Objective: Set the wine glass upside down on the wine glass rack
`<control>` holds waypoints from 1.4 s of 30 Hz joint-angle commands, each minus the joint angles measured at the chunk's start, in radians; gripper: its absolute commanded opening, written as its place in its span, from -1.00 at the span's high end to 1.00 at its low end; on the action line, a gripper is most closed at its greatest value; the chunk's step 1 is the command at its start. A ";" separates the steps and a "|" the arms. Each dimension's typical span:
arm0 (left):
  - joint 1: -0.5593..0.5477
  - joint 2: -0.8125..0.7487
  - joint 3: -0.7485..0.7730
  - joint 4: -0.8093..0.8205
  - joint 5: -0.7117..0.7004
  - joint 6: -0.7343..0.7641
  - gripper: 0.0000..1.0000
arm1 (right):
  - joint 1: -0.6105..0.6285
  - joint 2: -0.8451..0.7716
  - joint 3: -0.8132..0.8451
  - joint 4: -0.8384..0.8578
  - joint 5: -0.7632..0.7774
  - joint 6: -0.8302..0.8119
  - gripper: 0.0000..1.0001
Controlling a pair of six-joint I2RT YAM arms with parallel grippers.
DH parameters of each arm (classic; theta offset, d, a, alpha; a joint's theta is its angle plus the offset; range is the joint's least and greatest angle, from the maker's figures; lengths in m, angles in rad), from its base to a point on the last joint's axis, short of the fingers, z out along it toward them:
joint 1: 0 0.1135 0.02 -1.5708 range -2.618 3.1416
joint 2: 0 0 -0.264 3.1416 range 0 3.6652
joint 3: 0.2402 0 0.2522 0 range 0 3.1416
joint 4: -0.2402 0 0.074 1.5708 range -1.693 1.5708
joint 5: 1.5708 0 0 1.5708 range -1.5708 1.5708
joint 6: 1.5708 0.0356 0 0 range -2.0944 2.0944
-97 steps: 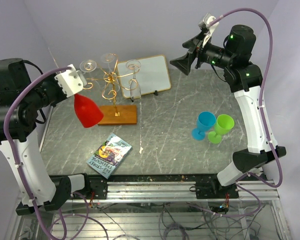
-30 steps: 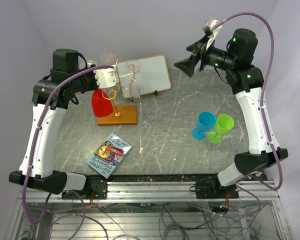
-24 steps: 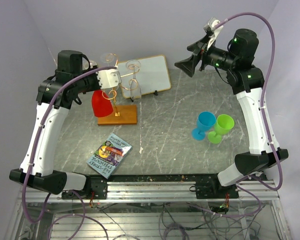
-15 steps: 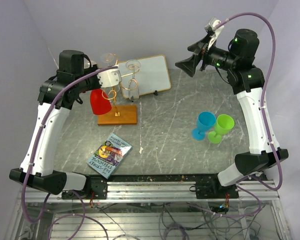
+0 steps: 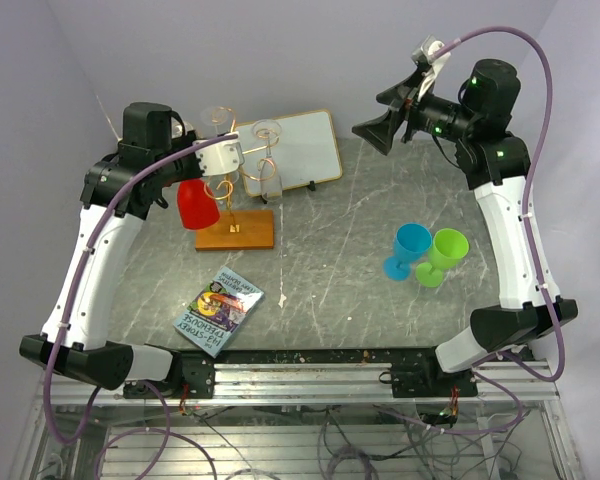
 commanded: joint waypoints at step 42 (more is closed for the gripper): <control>-0.001 -0.057 -0.052 -0.001 -0.117 0.078 0.86 | -0.053 -0.061 -0.057 0.077 -0.064 0.058 -0.97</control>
